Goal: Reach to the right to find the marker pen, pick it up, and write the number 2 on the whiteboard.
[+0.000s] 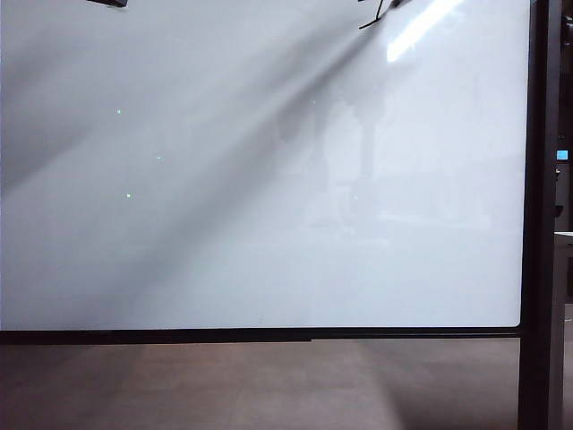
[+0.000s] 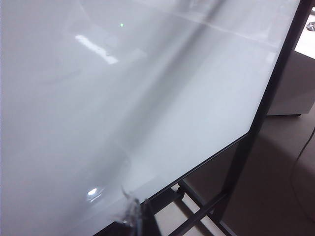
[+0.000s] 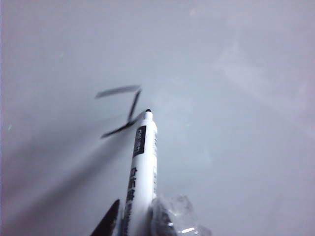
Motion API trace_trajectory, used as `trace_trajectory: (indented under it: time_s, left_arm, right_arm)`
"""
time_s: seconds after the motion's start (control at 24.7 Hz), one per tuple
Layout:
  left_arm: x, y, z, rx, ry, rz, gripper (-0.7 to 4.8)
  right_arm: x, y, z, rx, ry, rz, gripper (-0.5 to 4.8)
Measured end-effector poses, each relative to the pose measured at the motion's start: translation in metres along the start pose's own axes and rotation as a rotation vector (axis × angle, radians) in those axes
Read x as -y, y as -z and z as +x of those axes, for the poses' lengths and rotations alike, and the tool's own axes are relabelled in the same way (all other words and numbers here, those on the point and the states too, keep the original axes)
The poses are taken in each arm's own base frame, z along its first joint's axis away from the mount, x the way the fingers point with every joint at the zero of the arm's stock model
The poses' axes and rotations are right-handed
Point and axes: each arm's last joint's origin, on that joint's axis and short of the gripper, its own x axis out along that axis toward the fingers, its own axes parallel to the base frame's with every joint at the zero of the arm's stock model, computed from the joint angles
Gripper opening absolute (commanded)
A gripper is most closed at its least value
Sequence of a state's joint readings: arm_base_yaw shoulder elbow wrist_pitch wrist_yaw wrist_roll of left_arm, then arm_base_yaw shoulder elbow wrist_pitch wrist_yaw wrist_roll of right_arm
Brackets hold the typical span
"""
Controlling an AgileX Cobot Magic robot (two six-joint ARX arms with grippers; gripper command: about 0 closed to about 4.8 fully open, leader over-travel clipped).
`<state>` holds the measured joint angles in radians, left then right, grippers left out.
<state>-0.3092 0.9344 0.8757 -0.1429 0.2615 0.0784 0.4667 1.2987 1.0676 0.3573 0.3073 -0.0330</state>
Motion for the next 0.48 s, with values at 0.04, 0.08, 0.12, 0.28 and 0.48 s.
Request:
trace_trajectory:
  time_s: [0.04,0.08,0.12,0.28,0.48]
  left_arm:
    - [0.0,0.0,0.0,0.0,0.0,0.0,-0.05]
    - [0.0,0.0,0.0,0.0,0.0,0.0,-0.05]
    - [0.0,0.0,0.0,0.0,0.0,0.0,-0.05]
    - [0.0,0.0,0.0,0.0,0.0,0.0,-0.05]
    - [0.0,0.0,0.0,0.0,0.0,0.0,-0.05]
  right_arm:
    - [0.001,-0.004,-0.003,0.013,0.001,0.004,-0.01]
    - [0.002,-0.008,-0.006,0.022,-0.009,0.007,-0.01]
    - [0.002,-0.01,-0.008,0.023,-0.023,0.007,-0.01]
    - [0.001,-0.008,-0.01,-0.013,-0.091,-0.004,-0.01]
    - [-0.002,0.001,-0.007,-0.066,-0.128,-0.018,-0.01]
